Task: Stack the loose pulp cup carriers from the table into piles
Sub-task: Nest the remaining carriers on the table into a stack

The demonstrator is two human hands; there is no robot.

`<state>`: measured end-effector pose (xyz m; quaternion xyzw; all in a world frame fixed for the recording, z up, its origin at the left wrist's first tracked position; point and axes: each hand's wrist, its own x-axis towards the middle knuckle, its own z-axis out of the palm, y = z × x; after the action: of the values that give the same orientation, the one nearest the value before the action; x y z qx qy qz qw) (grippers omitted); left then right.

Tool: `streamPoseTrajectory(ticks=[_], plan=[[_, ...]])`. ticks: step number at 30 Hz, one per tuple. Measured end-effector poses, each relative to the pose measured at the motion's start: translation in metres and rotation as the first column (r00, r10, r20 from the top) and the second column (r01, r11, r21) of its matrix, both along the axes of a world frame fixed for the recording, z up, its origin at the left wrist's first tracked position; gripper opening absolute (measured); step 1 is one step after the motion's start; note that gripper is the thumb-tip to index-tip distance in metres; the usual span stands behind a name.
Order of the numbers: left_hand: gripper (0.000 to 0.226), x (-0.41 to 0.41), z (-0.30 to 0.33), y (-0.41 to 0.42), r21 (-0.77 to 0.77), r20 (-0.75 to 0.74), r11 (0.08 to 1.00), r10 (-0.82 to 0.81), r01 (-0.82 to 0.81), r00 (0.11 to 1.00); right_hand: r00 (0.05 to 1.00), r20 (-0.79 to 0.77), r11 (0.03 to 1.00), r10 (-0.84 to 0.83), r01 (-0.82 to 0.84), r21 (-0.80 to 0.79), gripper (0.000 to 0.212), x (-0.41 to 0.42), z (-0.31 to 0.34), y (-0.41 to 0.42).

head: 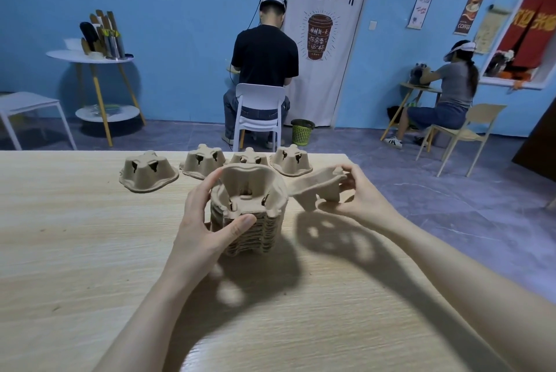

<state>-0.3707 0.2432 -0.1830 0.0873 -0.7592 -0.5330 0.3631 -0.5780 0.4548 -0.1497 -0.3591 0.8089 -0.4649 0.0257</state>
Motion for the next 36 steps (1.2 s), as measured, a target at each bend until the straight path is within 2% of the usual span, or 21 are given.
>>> streamPoseTrajectory(ticks=[4, 8, 10, 13, 16, 18, 20, 21, 24, 26, 28, 29, 31, 34, 36], plan=[[0.076, 0.0, 0.003, 0.002, 0.004, 0.01, 1.0, 0.007, -0.007, 1.0, 0.989, 0.091, 0.99, 0.113, -0.121, 0.079, 0.074, 0.006, -0.026, 0.009], [0.075, 0.0, 0.002, 0.002, 0.006, 0.018, 1.0, 0.007, -0.007, 1.0, 0.995, 0.098, 0.995, 0.037, -0.046, 0.088, 0.08, 0.01, -0.03, 0.029], [0.075, 0.0, 0.001, 0.001, 0.006, 0.024, 1.0, 0.009, -0.009, 1.0, 0.998, 0.062, 0.996, 0.016, -0.021, 0.089, 0.077, 0.014, -0.028, 0.037], [0.076, 0.0, 0.001, 0.001, -0.002, 0.026, 1.0, 0.013, -0.013, 1.0, 0.99, -0.139, 0.989, 0.036, -0.015, 0.15, 0.053, 0.021, -0.032, 0.049], [0.075, 0.0, 0.001, 0.001, -0.011, 0.036, 1.0, 0.021, -0.02, 0.999, 0.914, -0.401, 0.986, 0.067, 0.0, 0.165, 0.023, 0.034, -0.036, 0.059], [0.076, 0.0, 0.0, 0.001, -0.01, 0.036, 1.0, 0.02, -0.019, 0.999, 0.828, -0.549, 0.983, 0.114, -0.014, 0.183, 0.014, 0.041, -0.037, 0.061], [0.076, 0.0, 0.0, 0.001, -0.011, 0.032, 1.0, 0.012, -0.011, 0.999, 0.78, -0.611, 0.979, 0.138, -0.012, 0.205, 0.002, 0.046, -0.037, 0.061], [0.077, 0.0, -0.001, 0.001, -0.011, 0.028, 1.0, 0.01, -0.009, 1.0, 0.776, -0.616, 0.978, 0.138, -0.01, 0.207, 0.008, 0.047, -0.035, 0.061], [0.078, 0.0, -0.001, 0.001, -0.005, 0.016, 1.0, 0.003, -0.003, 1.0, 0.806, -0.572, 0.974, 0.148, -0.019, 0.225, 0.029, 0.05, -0.027, 0.065], [0.076, 0.0, -0.001, 0.001, -0.006, 0.014, 1.0, -0.003, 0.003, 1.0, 0.841, -0.513, 0.945, 0.172, 0.006, 0.327, 0.059, 0.045, -0.021, 0.069], [0.076, 0.0, -0.001, 0.001, -0.003, 0.011, 1.0, -0.003, 0.003, 1.0, 0.917, -0.342, 0.888, 0.204, -0.026, 0.459, 0.077, 0.035, -0.017, 0.073], [0.075, 0.0, -0.002, 0.001, -0.001, 0.009, 1.0, -0.006, 0.006, 1.0, 0.95, -0.226, 0.877, 0.215, -0.086, 0.473, 0.074, 0.032, -0.015, 0.073], [0.075, 0.0, -0.002, 0.001, -0.001, 0.007, 1.0, -0.007, 0.007, 1.0, 0.97, -0.047, 0.902, 0.238, -0.203, 0.382, 0.056, 0.027, -0.015, 0.069], [0.076, 0.0, -0.002, 0.0, 0.003, 0.006, 1.0, -0.005, 0.005, 1.0, 0.953, -0.015, 0.922, 0.301, -0.287, 0.262, 0.022, 0.031, -0.021, 0.061], [0.075, -0.001, -0.002, 0.0, -0.001, 0.004, 1.0, -0.006, 0.006, 1.0, 0.967, -0.02, 0.948, 0.254, -0.245, 0.203, 0.01, 0.037, -0.024, 0.059]])
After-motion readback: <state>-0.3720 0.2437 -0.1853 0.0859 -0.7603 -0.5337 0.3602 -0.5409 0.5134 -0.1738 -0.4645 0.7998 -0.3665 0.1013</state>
